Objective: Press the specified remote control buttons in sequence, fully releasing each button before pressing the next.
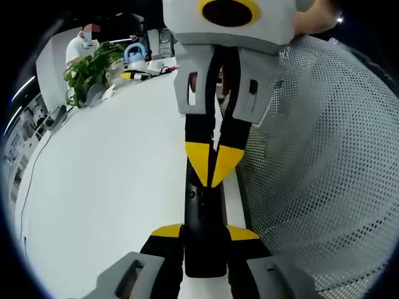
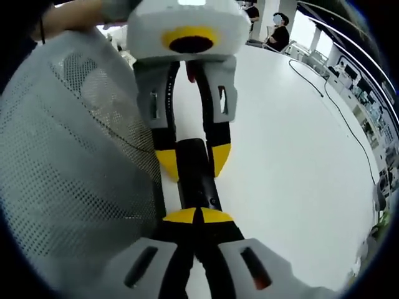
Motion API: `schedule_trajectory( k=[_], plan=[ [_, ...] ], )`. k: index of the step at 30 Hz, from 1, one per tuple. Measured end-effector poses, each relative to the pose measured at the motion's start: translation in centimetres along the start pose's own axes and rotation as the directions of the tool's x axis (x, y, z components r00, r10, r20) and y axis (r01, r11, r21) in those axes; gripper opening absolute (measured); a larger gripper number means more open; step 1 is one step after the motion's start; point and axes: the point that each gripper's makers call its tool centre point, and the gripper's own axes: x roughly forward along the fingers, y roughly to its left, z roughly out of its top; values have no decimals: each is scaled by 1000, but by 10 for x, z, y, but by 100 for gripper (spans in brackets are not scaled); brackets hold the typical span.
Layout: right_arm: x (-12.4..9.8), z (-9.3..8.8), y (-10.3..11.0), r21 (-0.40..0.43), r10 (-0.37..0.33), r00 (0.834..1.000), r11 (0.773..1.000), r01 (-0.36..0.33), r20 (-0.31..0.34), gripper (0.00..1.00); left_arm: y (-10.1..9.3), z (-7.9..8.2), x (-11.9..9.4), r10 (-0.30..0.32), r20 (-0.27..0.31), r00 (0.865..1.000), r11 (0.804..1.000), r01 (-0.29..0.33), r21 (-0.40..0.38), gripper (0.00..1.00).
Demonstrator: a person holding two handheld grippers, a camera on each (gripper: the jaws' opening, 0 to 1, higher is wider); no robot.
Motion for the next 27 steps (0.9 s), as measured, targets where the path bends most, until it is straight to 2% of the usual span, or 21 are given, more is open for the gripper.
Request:
schedule_trajectory(
  k=[2,5,6,10,17,19,22,24,27],
  plan=[
    [2,0,2,-24,5,1000,1000,-6,-9,0,0,0,0,0,1,1000,1000,0,-1,26],
    [3,2,0,-111,-21,1000,994,19,-19,0,0,0,0,0,3,1000,1000,0,-1,26],
    [4,3,0,-162,-29,999,986,24,-28,0,0,0,0,0,3,1000,1000,0,-1,26],
    [6,3,2,-269,-49,998,963,36,-44,0,0,0,0,-2,3,1000,1000,2,-2,26],
    [9,6,6,-335,-51,997,942,30,-53,0,0,0,0,-3,1,1000,1000,3,-1,26],
    [9,6,5,-322,-50,998,946,32,-48,0,0,0,0,-2,3,1000,1000,2,-2,26],
    [5,6,1,-183,-22,1000,983,19,-16,0,0,0,0,-1,8,1000,1000,1,-2,26],
    [3,3,-5,-181,-63,998,982,56,-31,0,0,0,0,-1,8,1000,1000,1,-1,26],
    [3,8,-7,-120,-53,999,991,52,-1,0,0,0,0,-3,8,1000,1000,3,1,26]
  ],
)
